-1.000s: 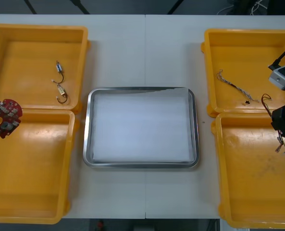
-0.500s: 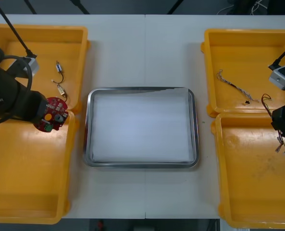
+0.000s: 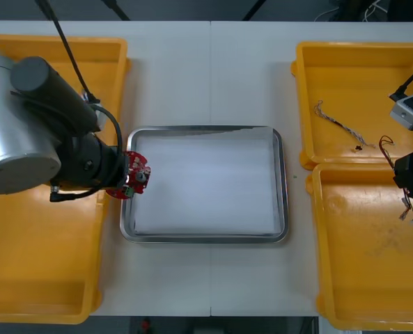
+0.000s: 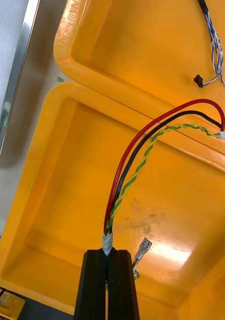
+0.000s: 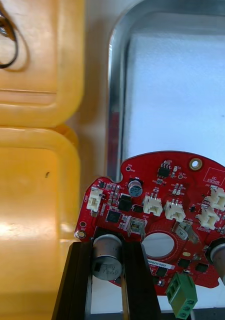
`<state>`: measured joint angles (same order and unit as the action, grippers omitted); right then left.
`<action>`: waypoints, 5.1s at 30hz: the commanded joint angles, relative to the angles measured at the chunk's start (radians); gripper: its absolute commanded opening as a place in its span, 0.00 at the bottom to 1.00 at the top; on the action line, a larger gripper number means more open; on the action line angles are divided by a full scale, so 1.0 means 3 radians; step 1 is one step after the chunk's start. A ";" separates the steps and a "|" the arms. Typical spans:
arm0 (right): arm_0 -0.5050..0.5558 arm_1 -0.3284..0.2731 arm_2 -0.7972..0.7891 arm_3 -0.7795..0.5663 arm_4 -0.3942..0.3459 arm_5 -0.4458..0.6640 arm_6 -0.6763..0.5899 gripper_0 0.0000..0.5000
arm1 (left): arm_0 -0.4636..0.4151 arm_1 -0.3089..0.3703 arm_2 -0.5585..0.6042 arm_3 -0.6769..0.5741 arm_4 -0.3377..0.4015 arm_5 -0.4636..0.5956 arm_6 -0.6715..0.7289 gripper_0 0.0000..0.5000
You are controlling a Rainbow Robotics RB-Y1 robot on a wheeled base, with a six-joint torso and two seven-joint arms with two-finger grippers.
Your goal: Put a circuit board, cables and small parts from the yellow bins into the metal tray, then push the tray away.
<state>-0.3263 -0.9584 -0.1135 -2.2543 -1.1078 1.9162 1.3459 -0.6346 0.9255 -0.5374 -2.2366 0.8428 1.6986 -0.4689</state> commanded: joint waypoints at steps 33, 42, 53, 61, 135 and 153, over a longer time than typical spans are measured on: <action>-0.0088 -0.0129 -0.0056 -0.0023 0.0001 0.0012 0.0090 0.00 | -0.0170 -0.1045 -0.1021 0.0788 -0.1367 -0.0027 -0.0017 0.00; -0.0088 -0.0129 -0.0056 -0.0023 0.0001 0.0012 0.0090 0.00 | -0.0170 -0.1050 -0.1118 0.0808 -0.1398 -0.0083 -0.0017 0.05; -0.0088 -0.0129 -0.0056 -0.0023 0.0001 0.0012 0.0090 0.00 | -0.0242 -0.1035 -0.1128 0.0803 -0.1357 -0.0058 -0.0012 0.90; -0.0088 -0.0129 -0.0056 -0.0023 0.0001 0.0012 0.0090 0.00 | -0.0349 -0.0912 -0.0924 0.0517 -0.1117 0.0208 -0.0037 1.00; -0.2251 0.0490 0.3671 0.0366 0.0471 -0.1427 0.1701 0.00 | -0.1311 0.0090 0.1024 0.3262 0.0008 -0.0676 -0.1709 1.00; -0.2369 0.0848 0.4203 0.1010 0.0804 -0.1739 0.1778 0.01 | -0.1812 -0.0707 0.0779 0.4183 -0.0442 -0.1116 -0.1771 1.00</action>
<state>-0.9986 -0.7312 1.1284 -1.9632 -0.8783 1.4113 1.8435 -1.1205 0.7501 -0.2938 -0.9967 0.7407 1.3930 -0.9155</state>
